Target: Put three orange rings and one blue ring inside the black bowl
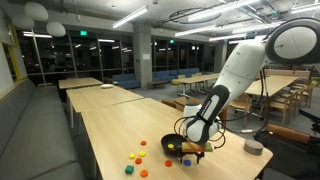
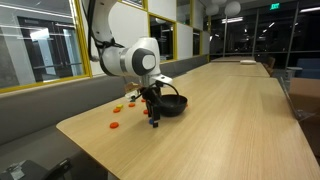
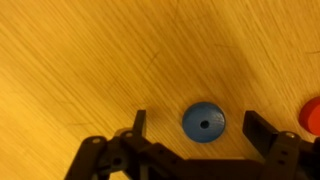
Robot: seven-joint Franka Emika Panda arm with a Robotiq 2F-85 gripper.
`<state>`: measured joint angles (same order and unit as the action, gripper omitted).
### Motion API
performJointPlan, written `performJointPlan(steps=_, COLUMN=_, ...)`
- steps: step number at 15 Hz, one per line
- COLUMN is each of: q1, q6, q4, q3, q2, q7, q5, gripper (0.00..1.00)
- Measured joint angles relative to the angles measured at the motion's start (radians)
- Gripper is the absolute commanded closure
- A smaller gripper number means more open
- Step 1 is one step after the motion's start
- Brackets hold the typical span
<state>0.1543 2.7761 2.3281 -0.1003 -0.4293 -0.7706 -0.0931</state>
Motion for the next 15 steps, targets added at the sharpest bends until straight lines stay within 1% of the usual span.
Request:
performJointPlan(steps=1, q1=0.000, q6=0.000, q4=-0.002, q3=0.001, q2=-0.002, q7=0.000, q5=-0.001, gripper=0.00)
performJointPlan(steps=2, q1=0.001, q6=0.000, q4=-0.005, q3=0.001, q2=-0.003, q7=-0.001, q5=-0.002, gripper=0.04)
performJointPlan(steps=3, q1=0.001, q6=0.000, q4=-0.007, q3=0.001, q2=-0.005, q7=-0.001, q5=-0.002, gripper=0.26)
performJointPlan(steps=5, q1=0.001, q6=0.000, q4=-0.012, q3=0.001, q2=-0.010, q7=-0.002, q5=-0.002, gripper=0.29)
performJointPlan(steps=6, q1=0.001, q6=0.000, q4=-0.015, q3=0.001, q2=-0.013, q7=-0.002, q5=-0.002, gripper=0.36)
performJointPlan(steps=7, q1=0.001, q6=0.000, q4=-0.018, q3=0.001, q2=-0.016, q7=-0.002, q5=-0.003, gripper=0.46)
performJointPlan(steps=11, q1=0.001, q6=0.000, q4=-0.029, q3=0.001, q2=-0.015, q7=-0.002, q5=-0.003, gripper=0.75)
performJointPlan(steps=12, q1=0.001, q6=0.000, q4=-0.033, q3=0.001, q2=-0.015, q7=-0.002, q5=-0.003, gripper=0.78)
performJointPlan(steps=13, q1=0.001, q6=-0.001, q4=-0.035, q3=0.001, q2=-0.011, q7=-0.002, q5=-0.003, gripper=0.74)
performJointPlan(steps=15, q1=0.001, q6=-0.001, q4=-0.037, q3=0.001, q2=-0.011, q7=-0.002, q5=-0.003, gripper=0.74)
